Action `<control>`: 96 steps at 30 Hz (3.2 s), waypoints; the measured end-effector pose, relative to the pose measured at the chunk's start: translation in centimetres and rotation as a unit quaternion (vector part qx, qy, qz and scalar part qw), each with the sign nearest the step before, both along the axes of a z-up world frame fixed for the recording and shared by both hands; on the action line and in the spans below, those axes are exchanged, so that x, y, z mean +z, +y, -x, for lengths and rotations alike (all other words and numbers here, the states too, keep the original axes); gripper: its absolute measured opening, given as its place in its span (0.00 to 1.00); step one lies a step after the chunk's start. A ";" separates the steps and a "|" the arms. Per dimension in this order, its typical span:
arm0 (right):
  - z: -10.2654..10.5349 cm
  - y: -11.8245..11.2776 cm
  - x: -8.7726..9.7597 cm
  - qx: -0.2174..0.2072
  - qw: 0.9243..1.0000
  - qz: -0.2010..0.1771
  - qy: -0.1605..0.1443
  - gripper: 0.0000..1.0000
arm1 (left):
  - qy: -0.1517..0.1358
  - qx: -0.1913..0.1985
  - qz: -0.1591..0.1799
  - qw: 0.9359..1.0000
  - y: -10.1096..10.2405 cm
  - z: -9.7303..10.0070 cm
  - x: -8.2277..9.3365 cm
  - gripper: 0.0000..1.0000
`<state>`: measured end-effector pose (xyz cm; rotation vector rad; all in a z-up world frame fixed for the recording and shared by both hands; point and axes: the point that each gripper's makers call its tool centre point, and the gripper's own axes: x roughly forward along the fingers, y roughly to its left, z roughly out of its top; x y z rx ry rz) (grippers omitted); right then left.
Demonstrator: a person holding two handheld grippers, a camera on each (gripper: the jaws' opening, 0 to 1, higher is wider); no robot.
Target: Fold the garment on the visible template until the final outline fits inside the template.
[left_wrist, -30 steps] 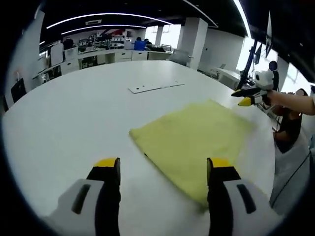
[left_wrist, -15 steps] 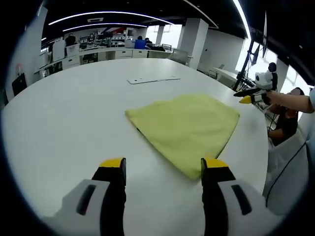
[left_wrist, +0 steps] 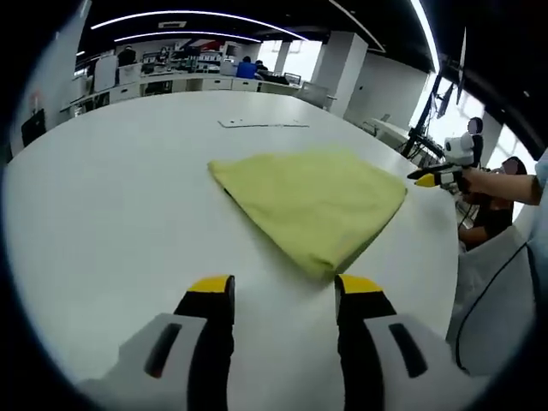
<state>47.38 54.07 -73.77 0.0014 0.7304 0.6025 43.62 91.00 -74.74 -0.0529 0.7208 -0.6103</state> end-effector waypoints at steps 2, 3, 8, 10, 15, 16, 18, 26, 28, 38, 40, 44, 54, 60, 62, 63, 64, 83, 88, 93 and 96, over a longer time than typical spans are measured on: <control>0.2 0.3 -0.2 0.000 1.000 -0.002 0.000 0.32 | 0.003 0.003 0.003 1.000 -0.2 0.2 -0.3 0.40; 0.4 0.5 -0.4 -0.002 1.000 -0.006 0.002 0.32 | 0.005 0.005 0.006 1.000 -0.4 0.2 -0.5 0.38; 0.9 1.2 -1.3 -0.003 1.000 -0.013 0.010 0.24 | 0.008 0.015 0.023 1.000 -1.3 0.1 -0.8 0.22; 1.0 1.3 -1.5 -0.004 1.000 -0.019 0.015 0.22 | 0.010 0.018 0.029 0.999 -1.7 0.0 -0.9 0.19; 0.9 1.5 -1.7 -0.014 0.999 -0.027 0.016 0.14 | 0.006 0.022 0.029 0.999 -1.9 -0.2 -1.0 0.17; 0.8 1.5 -1.7 -0.023 0.999 -0.034 0.018 0.11 | 0.007 0.025 0.030 0.999 -1.9 -0.3 -1.0 0.16; 0.6 1.6 -1.7 -0.032 0.998 -0.041 0.018 0.05 | 0.007 0.028 0.032 0.999 -2.0 -0.3 -1.0 0.15; 0.6 2.8 -2.1 -0.039 0.998 -0.044 0.019 0.03 | 0.009 0.030 0.040 0.999 -2.3 -0.3 -0.9 0.11; 0.6 2.9 -2.2 -0.039 0.998 -0.040 0.018 0.03 | 0.011 0.030 0.043 0.999 -2.4 -0.3 -0.9 0.09; 0.2 2.6 -2.6 -0.054 0.998 -0.039 0.020 0.00 | 0.019 0.025 0.051 0.998 -2.9 -0.1 -1.1 0.00; 0.2 2.5 -2.4 -0.051 0.998 -0.039 0.020 0.00 | 0.019 0.024 0.050 0.998 -2.9 -0.1 -1.1 0.00; 0.2 2.2 -2.3 -0.038 0.999 -0.034 0.018 0.00 | 0.018 0.020 0.046 0.999 -2.8 0.1 -1.2 0.00; 0.2 2.1 -2.0 -0.033 0.998 -0.040 0.021 0.00 | -0.003 0.006 0.031 0.999 -2.0 -0.1 -1.0 0.24; 0.3 2.1 -2.2 -0.037 0.998 -0.041 0.023 0.00 | -0.005 0.012 0.046 0.999 -2.3 -0.4 -0.5 0.14; 0.3 2.1 -2.2 -0.037 0.998 -0.042 0.025 0.00 | 0.003 0.010 0.044 0.999 -2.5 -0.4 -0.8 0.07; 0.3 2.1 -2.2 -0.037 0.998 -0.042 0.025 0.00 | 0.005 0.008 0.044 0.999 -2.5 -0.3 -0.8 0.03; 0.3 2.1 -2.1 -0.036 0.998 -0.042 0.024 0.00 | 0.007 0.006 0.046 0.999 -2.6 -0.2 -0.8 0.00; 0.1 1.8 -2.1 -0.034 0.998 -0.044 0.030 0.00 | -0.013 -0.015 0.039 0.999 -2.6 -0.6 0.0 0.15; 0.1 1.6 -2.1 -0.032 0.998 -0.042 0.029 0.00 | -0.006 -0.016 0.048 0.999 -2.8 -0.7 0.1 0.02; -0.1 1.3 -2.0 -0.026 0.999 -0.037 0.028 0.00 | -0.007 -0.017 0.050 0.999 -2.6 -0.5 0.3 0.00; -0.3 0.7 -1.7 -0.015 0.999 -0.030 0.024 0.00 | -0.010 -0.019 0.044 0.999 -2.2 -0.5 0.4 0.00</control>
